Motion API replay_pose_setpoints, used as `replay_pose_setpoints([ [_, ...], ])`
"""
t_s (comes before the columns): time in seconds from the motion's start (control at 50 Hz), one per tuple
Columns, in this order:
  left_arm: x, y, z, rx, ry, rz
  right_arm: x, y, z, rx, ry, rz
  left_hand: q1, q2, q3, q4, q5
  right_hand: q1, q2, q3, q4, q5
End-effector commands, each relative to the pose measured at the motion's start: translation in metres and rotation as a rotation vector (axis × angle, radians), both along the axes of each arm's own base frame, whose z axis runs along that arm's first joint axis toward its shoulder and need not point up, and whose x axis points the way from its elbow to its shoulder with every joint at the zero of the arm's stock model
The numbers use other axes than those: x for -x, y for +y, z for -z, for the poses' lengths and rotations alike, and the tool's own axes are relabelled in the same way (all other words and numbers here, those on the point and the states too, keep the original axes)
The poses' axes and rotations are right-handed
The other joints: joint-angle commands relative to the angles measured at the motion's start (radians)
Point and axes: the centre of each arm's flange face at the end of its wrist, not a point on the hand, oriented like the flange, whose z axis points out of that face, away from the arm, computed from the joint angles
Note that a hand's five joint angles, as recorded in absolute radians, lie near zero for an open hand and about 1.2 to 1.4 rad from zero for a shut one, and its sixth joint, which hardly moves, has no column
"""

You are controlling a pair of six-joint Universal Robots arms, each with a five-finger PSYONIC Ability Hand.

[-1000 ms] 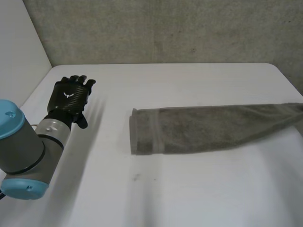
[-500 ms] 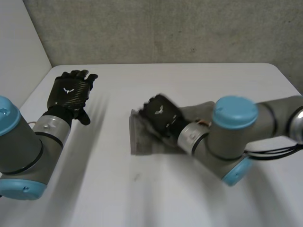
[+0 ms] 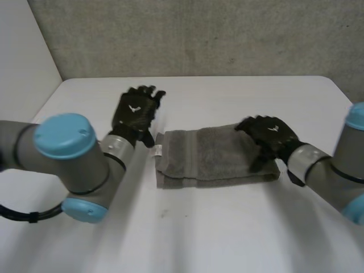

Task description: Fold the towel.

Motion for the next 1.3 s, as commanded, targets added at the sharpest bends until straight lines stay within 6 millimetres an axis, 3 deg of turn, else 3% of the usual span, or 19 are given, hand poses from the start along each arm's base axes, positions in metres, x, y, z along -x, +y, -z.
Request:
replay_pose_setpoints([
  [0.02, 0.013, 0.011, 0.036, -0.071, -0.050, 0.025, 0.027, 0.006, 0.028, -0.019, 0.138, -0.001, 0.000, 0.013, 0.012, 0.011, -0.026, 0.127, 0.136, 0.158, 0.139, 0.128],
  [0.08, 0.010, 0.014, 0.037, -0.086, -0.056, 0.014, 0.035, 0.005, 0.039, -0.005, 0.203, -0.005, 0.000, 0.013, 0.012, 0.011, -0.026, 0.525, 0.534, 0.556, 0.537, 0.526],
  [0.12, 0.007, 0.017, 0.029, -0.084, -0.055, 0.003, 0.041, -0.001, 0.043, 0.018, 0.246, 0.002, -0.003, 0.010, 0.009, 0.008, -0.029, 1.009, 1.019, 1.040, 1.022, 1.010],
  [0.16, 0.006, 0.018, 0.023, -0.078, -0.050, -0.001, 0.041, -0.004, 0.041, 0.036, 0.249, 0.006, -0.003, 0.010, 0.009, 0.008, -0.029, 1.148, 1.157, 1.179, 1.160, 1.149],
  [0.32, -0.006, 0.027, -0.006, -0.037, -0.020, -0.020, 0.033, -0.028, 0.010, 0.250, 0.285, 0.077, -0.004, 0.009, 0.008, 0.007, -0.029, 1.149, 1.159, 1.180, 1.161, 1.150],
  [0.36, -0.010, 0.029, -0.010, -0.032, -0.017, -0.026, 0.016, -0.023, -0.004, 0.309, 0.279, 0.046, -0.004, 0.009, 0.008, 0.007, -0.029, 1.149, 1.159, 1.180, 1.161, 1.150],
  [0.46, -0.024, 0.034, -0.022, -0.018, -0.013, -0.050, -0.073, 0.025, -0.028, 0.452, 0.217, -0.182, -0.004, 0.009, 0.008, 0.007, -0.029, 1.149, 1.159, 1.180, 1.161, 1.150],
  [0.48, -0.024, 0.034, -0.022, -0.018, -0.013, -0.050, -0.073, 0.025, -0.028, 0.453, 0.217, -0.183, -0.004, 0.009, 0.008, 0.007, -0.029, 1.149, 1.159, 1.180, 1.161, 1.150],
  [0.54, -0.036, 0.032, -0.026, -0.018, -0.011, -0.081, -0.117, 0.063, -0.009, 0.473, 0.231, -0.343, -0.004, 0.009, 0.008, 0.007, -0.029, 1.149, 1.159, 1.180, 1.161, 1.150],
  [0.6, -0.039, 0.031, -0.027, -0.017, -0.010, -0.090, -0.127, 0.078, 0.003, 0.476, 0.251, -0.405, -0.004, 0.009, 0.008, 0.007, -0.029, 1.149, 1.159, 1.180, 1.161, 1.150],
  [0.64, -0.045, 0.030, -0.029, -0.014, -0.008, -0.105, -0.140, 0.108, 0.027, 0.471, 0.286, -0.541, -0.004, 0.009, 0.008, 0.007, -0.029, 1.149, 1.159, 1.180, 1.161, 1.150],
  [0.74, -0.047, 0.026, -0.031, -0.009, -0.005, -0.115, -0.139, 0.124, 0.038, 0.470, 0.309, -0.621, -0.004, 0.009, 0.008, 0.007, -0.029, 1.149, 1.159, 1.180, 1.161, 1.150],
  [0.78, -0.047, 0.026, -0.031, -0.007, -0.002, -0.113, -0.138, 0.125, 0.034, 0.469, 0.301, -0.617, -0.004, 0.009, 0.008, 0.007, -0.029, 0.930, 0.940, 0.961, 0.942, 0.931],
  [0.8, -0.046, 0.025, -0.033, -0.003, 0.003, -0.113, -0.137, 0.124, 0.025, 0.477, 0.287, -0.605, -0.004, 0.009, 0.008, 0.007, -0.029, 0.288, 0.297, 0.319, 0.300, 0.288],
  [0.82, -0.044, 0.024, -0.033, 0.001, 0.005, -0.110, -0.131, 0.118, 0.014, 0.480, 0.271, -0.576, -0.003, 0.010, 0.009, 0.008, -0.029, -0.073, -0.063, -0.042, -0.060, -0.072],
  [1.02, -0.011, 0.018, -0.041, -0.003, 0.114, -0.038, -0.071, 0.062, -0.028, 0.277, 0.032, -0.306, 0.009, 0.021, 0.021, 0.020, -0.017, -0.073, -0.063, -0.042, -0.060, -0.072],
  [1.1, 0.012, 0.022, -0.028, -0.063, 0.151, 0.016, -0.041, 0.026, -0.041, 0.118, -0.158, -0.144, 0.035, 0.048, 0.047, 0.046, 0.009, -0.073, -0.063, -0.042, -0.060, -0.072],
  [1.16, 0.022, 0.025, -0.022, -0.089, 0.159, 0.038, -0.037, 0.020, -0.039, 0.066, -0.203, -0.121, 0.041, 0.054, 0.053, 0.052, 0.015, -0.073, -0.063, -0.042, -0.060, -0.072],
  [1.3, 0.039, 0.026, 0.030, -0.267, 0.218, 0.050, -0.042, 0.003, -0.004, -0.180, -0.215, -0.127, 0.109, 0.121, 0.121, 0.119, 0.083, -0.073, -0.063, -0.042, -0.060, -0.072],
])
